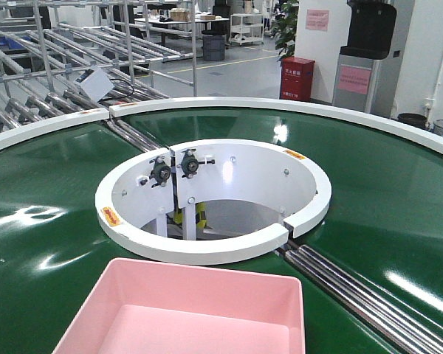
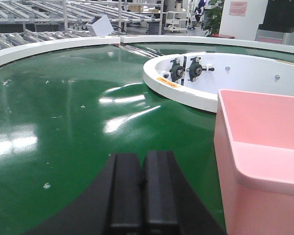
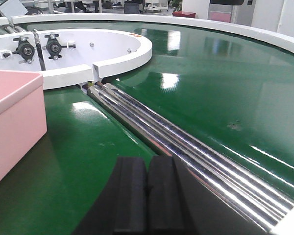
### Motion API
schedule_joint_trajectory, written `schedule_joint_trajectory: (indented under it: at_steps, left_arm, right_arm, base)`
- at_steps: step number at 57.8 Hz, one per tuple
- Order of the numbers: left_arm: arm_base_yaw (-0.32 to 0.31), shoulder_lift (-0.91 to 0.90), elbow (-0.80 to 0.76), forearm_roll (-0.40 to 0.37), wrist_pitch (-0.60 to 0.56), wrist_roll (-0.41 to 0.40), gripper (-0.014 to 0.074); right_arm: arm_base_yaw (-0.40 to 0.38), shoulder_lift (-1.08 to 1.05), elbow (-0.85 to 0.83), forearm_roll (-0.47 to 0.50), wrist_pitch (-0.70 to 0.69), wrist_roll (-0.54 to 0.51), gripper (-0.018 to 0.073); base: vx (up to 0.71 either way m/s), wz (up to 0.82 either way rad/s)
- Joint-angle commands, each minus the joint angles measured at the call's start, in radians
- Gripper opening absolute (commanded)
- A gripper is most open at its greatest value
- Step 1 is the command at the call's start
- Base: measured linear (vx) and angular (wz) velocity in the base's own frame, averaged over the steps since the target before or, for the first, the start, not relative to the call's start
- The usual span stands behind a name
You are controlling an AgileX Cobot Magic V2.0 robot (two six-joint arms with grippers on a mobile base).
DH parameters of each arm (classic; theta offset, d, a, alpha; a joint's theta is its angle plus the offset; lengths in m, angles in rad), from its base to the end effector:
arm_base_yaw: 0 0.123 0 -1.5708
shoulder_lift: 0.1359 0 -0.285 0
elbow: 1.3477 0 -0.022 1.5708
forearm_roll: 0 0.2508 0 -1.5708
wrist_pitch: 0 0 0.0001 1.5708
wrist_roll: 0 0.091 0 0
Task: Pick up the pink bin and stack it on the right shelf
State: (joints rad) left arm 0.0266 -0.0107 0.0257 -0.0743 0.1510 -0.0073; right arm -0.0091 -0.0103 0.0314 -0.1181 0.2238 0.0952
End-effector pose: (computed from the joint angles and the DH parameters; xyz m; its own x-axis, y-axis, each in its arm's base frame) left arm 0.0565 0.0005 0.1914 -0.0768 -0.0827 -0.9936 -0.0217 0.9965 -0.0813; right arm 0.0559 -0.0029 0.1830 -0.1562 -0.0186 -0.9875 0.0318 0.9992 -0.0238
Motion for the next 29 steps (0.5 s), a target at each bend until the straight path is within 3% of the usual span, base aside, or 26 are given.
schedule_joint_trajectory:
  at_steps: [1, 29]
  left_arm:
    - [0.000, -0.006, 0.016, -0.001, -0.079, -0.001, -0.0008]
    - [0.000, -0.006, 0.016, -0.001, -0.083, -0.001, -0.0008]
  right_arm:
    - [-0.003, -0.014, 0.000, -0.009, -0.087, -0.010, -0.0012]
    - [-0.003, -0.014, 0.000, -0.009, -0.087, -0.010, -0.0012]
  base:
    - [0.00, 0.00]
    - [0.00, 0.00]
